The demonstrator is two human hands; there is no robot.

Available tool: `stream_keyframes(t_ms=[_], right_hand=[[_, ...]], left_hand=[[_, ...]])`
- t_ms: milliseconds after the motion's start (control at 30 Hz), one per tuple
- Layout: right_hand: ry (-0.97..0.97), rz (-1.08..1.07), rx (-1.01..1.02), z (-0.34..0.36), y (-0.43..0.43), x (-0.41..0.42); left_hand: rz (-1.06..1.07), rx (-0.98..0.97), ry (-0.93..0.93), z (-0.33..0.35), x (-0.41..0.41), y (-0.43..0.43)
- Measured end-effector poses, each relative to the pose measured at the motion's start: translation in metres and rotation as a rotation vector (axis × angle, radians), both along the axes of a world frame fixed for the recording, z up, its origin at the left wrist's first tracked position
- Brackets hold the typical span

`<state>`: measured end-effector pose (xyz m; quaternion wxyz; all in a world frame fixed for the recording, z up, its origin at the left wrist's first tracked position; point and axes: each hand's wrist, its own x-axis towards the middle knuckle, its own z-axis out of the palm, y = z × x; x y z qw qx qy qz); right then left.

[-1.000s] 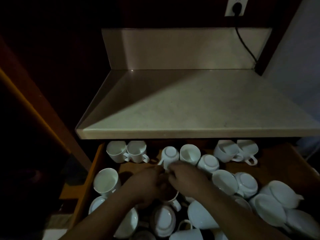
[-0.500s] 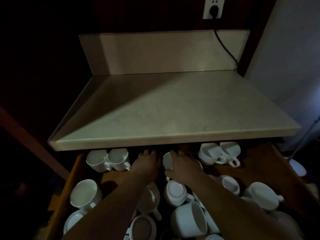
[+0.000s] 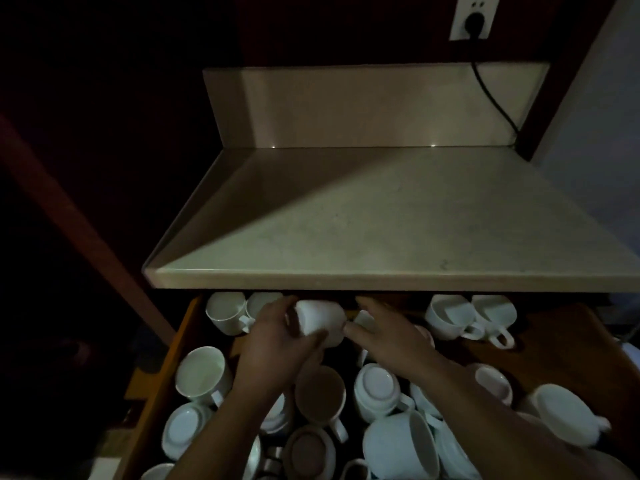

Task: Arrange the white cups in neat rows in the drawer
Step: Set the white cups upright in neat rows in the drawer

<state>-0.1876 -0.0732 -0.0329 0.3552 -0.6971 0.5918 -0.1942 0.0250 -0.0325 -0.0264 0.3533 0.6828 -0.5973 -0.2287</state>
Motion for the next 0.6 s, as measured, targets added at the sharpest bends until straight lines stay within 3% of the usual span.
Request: stream_keyframes(t_ms=[133, 167, 233, 300, 400, 600], right_hand=[[-0.563, -0.144, 0.329, 0.011, 0.011, 0.024], [-0.686, -0.173, 0.408, 0.013, 0.011, 0.028], [-0.828, -0.228, 0.492, 0.015, 0.012, 0.035], [-0.762, -0.252, 0.445, 0.016, 0.011, 0.037], [-0.534, -0.218, 0.314, 0.014, 0.015, 0.038], [-0.123, -0.120, 0.067, 0.020, 0.026, 0.052]], left_hand=[[0.090, 0.139, 0.802, 0.012, 0.003, 0.016], [0.070, 0.156, 0.922, 0.012, 0.001, 0.018], [0.032, 0.182, 0.980, 0.012, 0.001, 0.019], [-0.035, 0.224, 0.770, 0.012, 0.006, 0.015], [-0.229, 0.221, 0.181, 0.015, 0.012, 0.010], [-0.342, 0.064, -0.244, 0.012, -0.001, -0.005]])
